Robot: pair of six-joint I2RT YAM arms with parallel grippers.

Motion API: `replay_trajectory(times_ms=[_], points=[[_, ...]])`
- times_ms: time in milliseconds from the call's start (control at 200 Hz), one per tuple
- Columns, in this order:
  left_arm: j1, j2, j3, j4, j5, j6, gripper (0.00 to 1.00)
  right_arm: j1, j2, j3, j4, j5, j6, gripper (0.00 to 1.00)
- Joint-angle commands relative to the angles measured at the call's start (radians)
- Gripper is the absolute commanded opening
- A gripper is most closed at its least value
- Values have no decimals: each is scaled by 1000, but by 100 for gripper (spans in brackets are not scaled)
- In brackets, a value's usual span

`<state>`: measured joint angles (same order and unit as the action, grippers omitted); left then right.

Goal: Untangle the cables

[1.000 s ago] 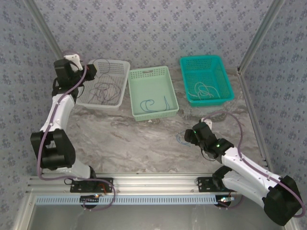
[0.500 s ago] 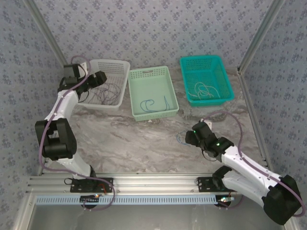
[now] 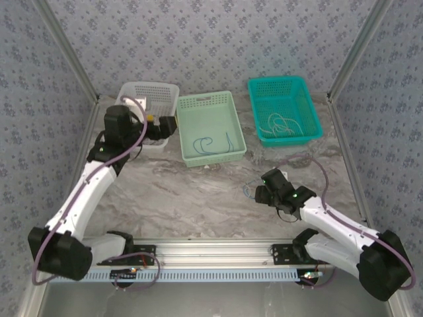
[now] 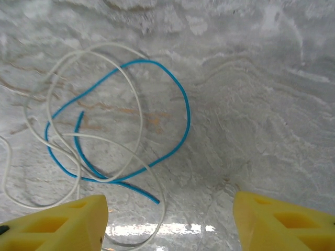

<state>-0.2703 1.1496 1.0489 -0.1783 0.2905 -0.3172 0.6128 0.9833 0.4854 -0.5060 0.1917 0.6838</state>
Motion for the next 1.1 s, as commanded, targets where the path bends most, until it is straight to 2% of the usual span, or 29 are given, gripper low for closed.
replay_trajectory(times_ms=[0,145,370,615,715,755,830,969,1099], points=[[-35,-76,-80,42,4,-35,99,-7,44,0,-16,-35,0,66],[-108,-156,-139,-6,-42,-2,100,-7,87,5,-34,-37,18,64],[-139,-186,-214,33,-59,-52,99,-7,169,9,4,-58,16,57],[-145,-193,-217,38,-67,-53,99,-5,281,29,44,-61,15,35],[-145,-203,-227,34,-71,-53,100,-4,283,26,44,-47,25,22],[-145,-206,-228,30,-72,-51,99,-3,270,27,38,-41,26,17],[-145,-212,-230,21,-73,-47,99,9,220,32,11,-15,22,15],[-145,-214,-229,12,-78,-38,99,67,28,58,-49,51,-17,12],[-155,-201,-225,22,-76,-38,100,94,-140,103,-91,52,-72,8]])
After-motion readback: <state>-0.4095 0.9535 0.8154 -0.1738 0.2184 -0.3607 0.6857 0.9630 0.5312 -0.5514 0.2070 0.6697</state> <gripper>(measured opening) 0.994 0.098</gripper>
